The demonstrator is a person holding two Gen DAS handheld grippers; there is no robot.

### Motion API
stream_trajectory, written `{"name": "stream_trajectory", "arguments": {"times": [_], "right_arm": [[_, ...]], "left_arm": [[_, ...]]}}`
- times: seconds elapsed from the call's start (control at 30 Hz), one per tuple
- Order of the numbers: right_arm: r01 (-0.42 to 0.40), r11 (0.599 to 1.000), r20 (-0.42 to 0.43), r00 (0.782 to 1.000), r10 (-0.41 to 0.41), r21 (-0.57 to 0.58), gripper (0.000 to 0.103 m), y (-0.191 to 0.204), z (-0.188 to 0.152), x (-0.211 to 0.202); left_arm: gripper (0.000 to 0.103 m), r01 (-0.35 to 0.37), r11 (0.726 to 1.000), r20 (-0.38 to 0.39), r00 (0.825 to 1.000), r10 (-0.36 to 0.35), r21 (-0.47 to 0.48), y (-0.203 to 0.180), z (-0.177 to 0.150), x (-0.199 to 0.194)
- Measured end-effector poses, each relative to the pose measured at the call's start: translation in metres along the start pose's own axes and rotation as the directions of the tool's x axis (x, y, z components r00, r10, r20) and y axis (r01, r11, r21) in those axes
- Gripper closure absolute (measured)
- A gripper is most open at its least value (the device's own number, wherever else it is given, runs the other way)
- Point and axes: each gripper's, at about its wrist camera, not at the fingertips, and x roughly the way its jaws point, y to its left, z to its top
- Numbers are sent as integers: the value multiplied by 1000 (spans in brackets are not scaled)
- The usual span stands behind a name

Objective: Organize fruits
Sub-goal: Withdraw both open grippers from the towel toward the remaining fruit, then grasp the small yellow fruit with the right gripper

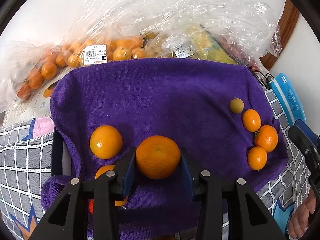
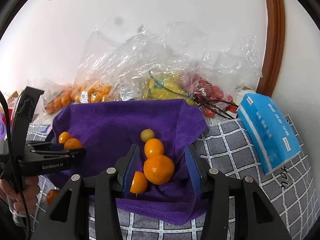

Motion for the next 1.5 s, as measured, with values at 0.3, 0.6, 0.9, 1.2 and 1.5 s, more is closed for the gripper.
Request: {"name": "stream_trajectory", "arguments": {"times": [0.3,0.6,0.9,1.2,1.5], "right_arm": [[7,1000,14,1000,-7,-20,50,13,-10,-21],[15,999,18,1000,-15,-38,47,33,-24,-42],[-32,999,-19,999,31,-29,47,56,-41,-55],[-73,993,-75,995,66,-95,53,88,-71,-53],[-121,981,-105,989,106,-154,57,117,-88,-47]], "left_arm": [[59,27,999,66,998,-25,-25,9,-10,-40],[59,18,996,124,992,-8,-83,36,-40,-81],[59,15,990,159,987,7,-142,60,-80,-108],[58,18,980,159,987,14,-200,82,-117,-111],[58,32,972,161,987,6,-232,98,-140,-111]]}}
